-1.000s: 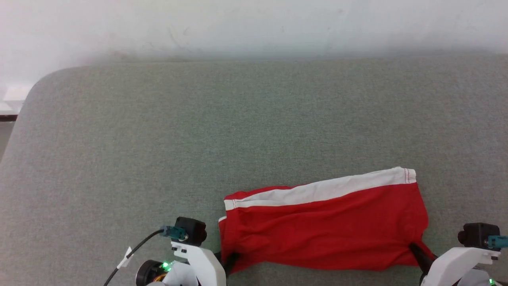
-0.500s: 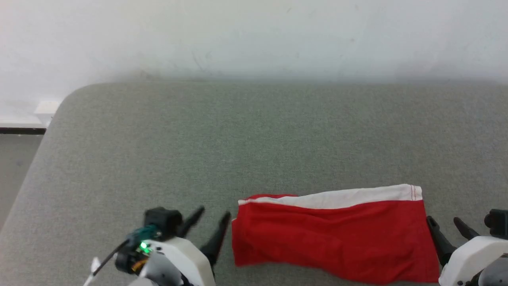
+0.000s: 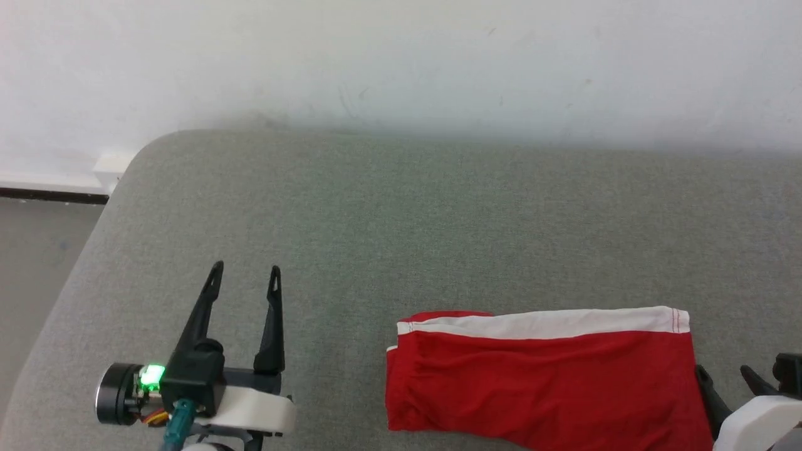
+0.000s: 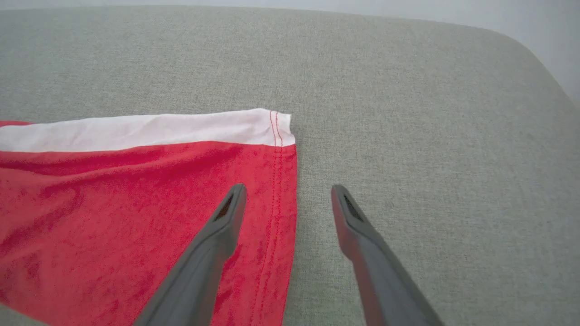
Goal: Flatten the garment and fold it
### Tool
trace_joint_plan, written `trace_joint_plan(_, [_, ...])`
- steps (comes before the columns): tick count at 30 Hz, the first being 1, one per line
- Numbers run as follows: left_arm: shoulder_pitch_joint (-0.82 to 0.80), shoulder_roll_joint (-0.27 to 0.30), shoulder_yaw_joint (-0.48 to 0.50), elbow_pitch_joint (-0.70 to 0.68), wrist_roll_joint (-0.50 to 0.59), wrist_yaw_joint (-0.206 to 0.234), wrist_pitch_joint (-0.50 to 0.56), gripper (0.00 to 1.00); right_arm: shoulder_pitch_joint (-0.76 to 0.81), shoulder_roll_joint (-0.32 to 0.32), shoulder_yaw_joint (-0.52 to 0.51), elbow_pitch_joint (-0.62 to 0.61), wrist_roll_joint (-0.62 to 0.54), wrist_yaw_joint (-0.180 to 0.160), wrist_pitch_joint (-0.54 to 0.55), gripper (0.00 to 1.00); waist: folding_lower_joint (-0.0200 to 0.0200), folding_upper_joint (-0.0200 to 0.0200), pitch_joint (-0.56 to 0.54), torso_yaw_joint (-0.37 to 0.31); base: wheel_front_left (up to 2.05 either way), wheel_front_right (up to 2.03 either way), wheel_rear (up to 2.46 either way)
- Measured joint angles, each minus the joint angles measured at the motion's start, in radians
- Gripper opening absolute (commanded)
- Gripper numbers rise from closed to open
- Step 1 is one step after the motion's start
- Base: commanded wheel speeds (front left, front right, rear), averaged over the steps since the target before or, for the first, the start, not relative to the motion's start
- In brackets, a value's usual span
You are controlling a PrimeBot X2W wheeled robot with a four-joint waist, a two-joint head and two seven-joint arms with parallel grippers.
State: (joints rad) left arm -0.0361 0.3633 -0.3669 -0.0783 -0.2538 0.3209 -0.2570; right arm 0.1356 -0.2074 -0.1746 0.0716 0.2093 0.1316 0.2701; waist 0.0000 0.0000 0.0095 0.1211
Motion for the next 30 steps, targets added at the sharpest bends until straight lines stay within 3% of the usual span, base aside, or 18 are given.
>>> trace_joint_plan(8, [0.055,-0.037,0.000,0.024,0.143,0.014,0.000,1.00,-0.053,0.023,-0.022,0.123,0.068,0.000,0.116,1.00,0.0001,0.0000,0.037,0.022,0.00,0.00,0.00])
trace_joint_plan(21, [0.030,-0.109,0.021,0.060,0.147,-0.040,0.000,1.00,-0.131,-0.039,0.055,0.204,0.199,-0.005,0.253,1.00,0.0000,0.0000,0.098,0.070,0.00,0.00,0.00])
trace_joint_plan(23, [0.029,-0.115,0.028,0.061,0.147,-0.049,0.000,1.00,-0.133,-0.056,0.082,0.202,0.214,-0.008,0.258,0.27,-0.0001,0.0000,0.104,0.076,0.00,0.00,0.00])
trace_joint_plan(24, [0.029,-0.119,0.031,0.062,0.147,-0.054,0.000,1.00,-0.135,-0.064,0.097,0.200,0.223,-0.008,0.258,0.00,0.0000,0.0000,0.106,0.078,0.00,0.00,0.00])
trace_joint_plan(30, [0.030,-0.138,0.049,0.071,0.149,-0.074,0.000,1.00,-0.146,-0.068,0.140,0.212,0.249,-0.007,0.215,0.00,0.0001,0.0000,0.100,0.080,0.00,0.00,0.00])
